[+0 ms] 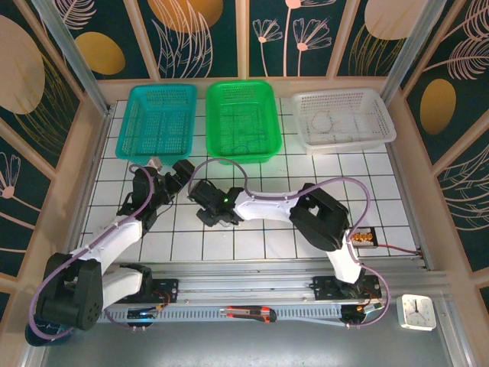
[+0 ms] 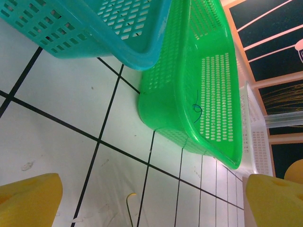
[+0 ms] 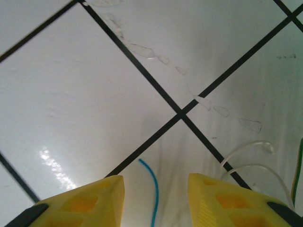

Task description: Untangle the cables

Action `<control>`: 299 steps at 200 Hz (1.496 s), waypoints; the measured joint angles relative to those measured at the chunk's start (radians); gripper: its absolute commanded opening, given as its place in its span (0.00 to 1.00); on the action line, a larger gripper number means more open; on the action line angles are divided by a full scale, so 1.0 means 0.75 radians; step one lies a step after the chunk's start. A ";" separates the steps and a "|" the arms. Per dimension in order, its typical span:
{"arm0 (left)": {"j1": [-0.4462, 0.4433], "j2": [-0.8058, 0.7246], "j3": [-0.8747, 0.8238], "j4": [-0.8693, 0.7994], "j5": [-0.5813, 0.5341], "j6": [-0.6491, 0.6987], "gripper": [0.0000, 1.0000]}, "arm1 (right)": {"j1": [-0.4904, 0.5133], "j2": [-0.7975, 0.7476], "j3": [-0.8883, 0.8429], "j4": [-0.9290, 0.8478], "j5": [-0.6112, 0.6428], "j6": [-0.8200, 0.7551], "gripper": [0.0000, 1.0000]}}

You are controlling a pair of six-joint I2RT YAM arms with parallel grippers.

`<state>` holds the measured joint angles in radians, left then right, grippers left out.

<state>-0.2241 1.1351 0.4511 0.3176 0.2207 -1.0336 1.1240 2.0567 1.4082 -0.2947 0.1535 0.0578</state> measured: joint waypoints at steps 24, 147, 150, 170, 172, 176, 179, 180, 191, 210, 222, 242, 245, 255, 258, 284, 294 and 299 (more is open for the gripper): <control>0.001 0.001 0.000 0.000 0.001 0.000 0.99 | -0.010 0.022 -0.004 0.010 -0.011 0.000 0.36; 0.003 0.029 0.000 0.001 0.006 -0.001 0.99 | -0.006 0.030 -0.014 0.043 -0.066 0.000 0.00; 0.003 0.030 0.000 0.001 0.007 -0.001 0.99 | -0.007 0.025 -0.014 0.041 -0.066 0.000 0.00; 0.003 0.032 0.000 0.003 0.011 -0.001 0.99 | -0.018 -0.040 -0.023 0.030 -0.067 0.004 0.00; 0.003 0.032 0.000 0.003 0.011 -0.001 0.99 | -0.019 -0.047 -0.024 0.029 -0.067 0.005 0.00; 0.003 0.032 0.000 0.003 0.011 0.000 0.99 | -0.022 -0.070 -0.026 0.028 -0.068 0.006 0.00; 0.003 0.032 0.000 0.003 0.011 -0.001 0.99 | -0.025 -0.084 -0.027 0.029 -0.068 0.007 0.00; 0.003 0.032 0.000 0.003 0.011 0.000 0.99 | -0.025 -0.092 -0.028 0.030 -0.069 0.009 0.00; 0.003 0.032 0.000 0.011 0.014 0.000 0.99 | -0.037 -0.167 -0.039 0.032 -0.077 0.017 0.00; 0.003 0.031 -0.001 0.043 0.029 0.011 0.99 | -0.066 -0.297 -0.057 0.044 -0.104 0.046 0.00; 0.003 0.030 -0.005 0.067 0.048 0.021 0.99 | -0.091 -0.372 -0.074 0.061 -0.126 0.068 0.00; 0.003 0.015 -0.023 0.103 0.088 0.047 0.99 | -0.154 -0.483 -0.119 0.105 -0.166 0.113 0.00; 0.003 0.013 -0.024 0.108 0.095 0.051 0.99 | -0.166 -0.498 -0.127 0.111 -0.171 0.123 0.00; 0.003 0.011 -0.029 0.126 0.122 0.065 0.99 | -0.210 -0.542 -0.155 0.132 -0.205 0.152 0.00; 0.003 0.011 -0.030 0.131 0.130 0.071 0.99 | -0.224 -0.553 -0.163 0.136 -0.211 0.162 0.00; -0.022 0.011 -0.036 0.160 0.184 0.119 0.99 | -0.344 -0.636 -0.230 0.193 -0.287 0.245 0.00; -0.062 0.011 -0.038 0.165 0.184 0.146 0.99 | -0.379 -0.660 -0.252 0.215 -0.315 0.277 0.00; -0.094 0.011 -0.039 0.168 0.184 0.163 0.99 | -0.396 -0.672 -0.261 0.223 -0.326 0.290 0.00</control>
<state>-0.2947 1.1435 0.4221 0.4438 0.3584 -0.9115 0.8268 1.5524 1.2125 -0.1276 -0.0906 0.2756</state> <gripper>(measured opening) 0.988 0.048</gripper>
